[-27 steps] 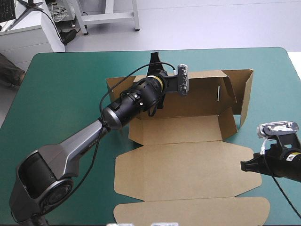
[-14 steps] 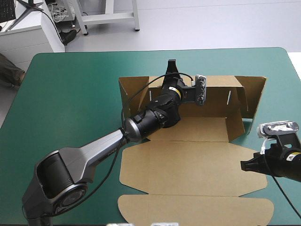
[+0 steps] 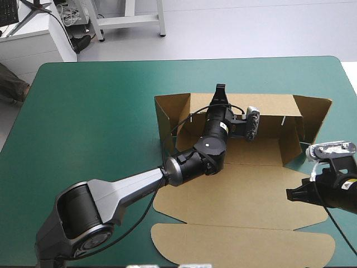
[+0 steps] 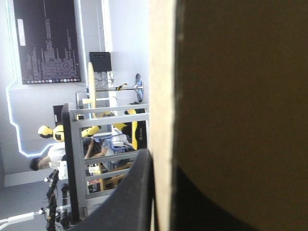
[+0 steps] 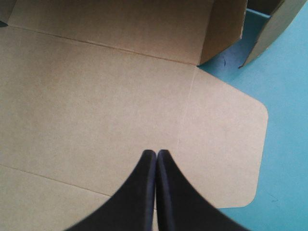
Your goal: Fold the box
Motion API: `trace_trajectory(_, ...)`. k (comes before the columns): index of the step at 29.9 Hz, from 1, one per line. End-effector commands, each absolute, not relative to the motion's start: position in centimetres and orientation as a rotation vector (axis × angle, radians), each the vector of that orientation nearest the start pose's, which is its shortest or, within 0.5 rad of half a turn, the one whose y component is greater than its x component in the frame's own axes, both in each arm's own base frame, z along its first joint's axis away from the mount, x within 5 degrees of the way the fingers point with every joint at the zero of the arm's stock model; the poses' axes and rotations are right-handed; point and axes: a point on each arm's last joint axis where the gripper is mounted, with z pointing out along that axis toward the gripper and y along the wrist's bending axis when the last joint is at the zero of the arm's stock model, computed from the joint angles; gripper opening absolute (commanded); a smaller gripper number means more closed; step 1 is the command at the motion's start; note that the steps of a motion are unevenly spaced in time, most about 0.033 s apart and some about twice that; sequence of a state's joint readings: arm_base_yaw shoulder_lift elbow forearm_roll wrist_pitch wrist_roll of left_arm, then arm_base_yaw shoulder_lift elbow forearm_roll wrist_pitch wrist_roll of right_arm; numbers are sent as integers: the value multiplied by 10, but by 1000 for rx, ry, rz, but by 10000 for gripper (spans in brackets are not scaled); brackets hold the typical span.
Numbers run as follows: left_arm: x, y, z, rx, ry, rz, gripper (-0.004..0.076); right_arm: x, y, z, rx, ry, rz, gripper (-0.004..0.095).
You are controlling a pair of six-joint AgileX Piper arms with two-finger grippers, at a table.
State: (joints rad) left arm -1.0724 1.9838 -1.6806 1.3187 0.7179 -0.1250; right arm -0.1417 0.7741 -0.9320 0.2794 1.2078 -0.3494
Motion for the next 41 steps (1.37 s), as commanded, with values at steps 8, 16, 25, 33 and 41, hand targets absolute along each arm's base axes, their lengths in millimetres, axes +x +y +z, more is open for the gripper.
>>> trace_trajectory(8,258,-373,326,1431,1208,711,-10,103,10,417,-133,2315,179,74)
trace_trajectory(16,258,-373,326,1419,1218,696,-10,94,4,444,50,2236,141,429)
trace_trajectory(25,258,-373,325,1433,1213,707,-10,98,-18,443,313,2245,-68,537)
trace_trajectory(33,258,-373,325,1433,1213,707,-10,133,-24,453,299,2180,-76,535)
trace_trajectory(41,258,-373,325,1432,1216,704,-10,212,-35,476,303,2216,-67,535)
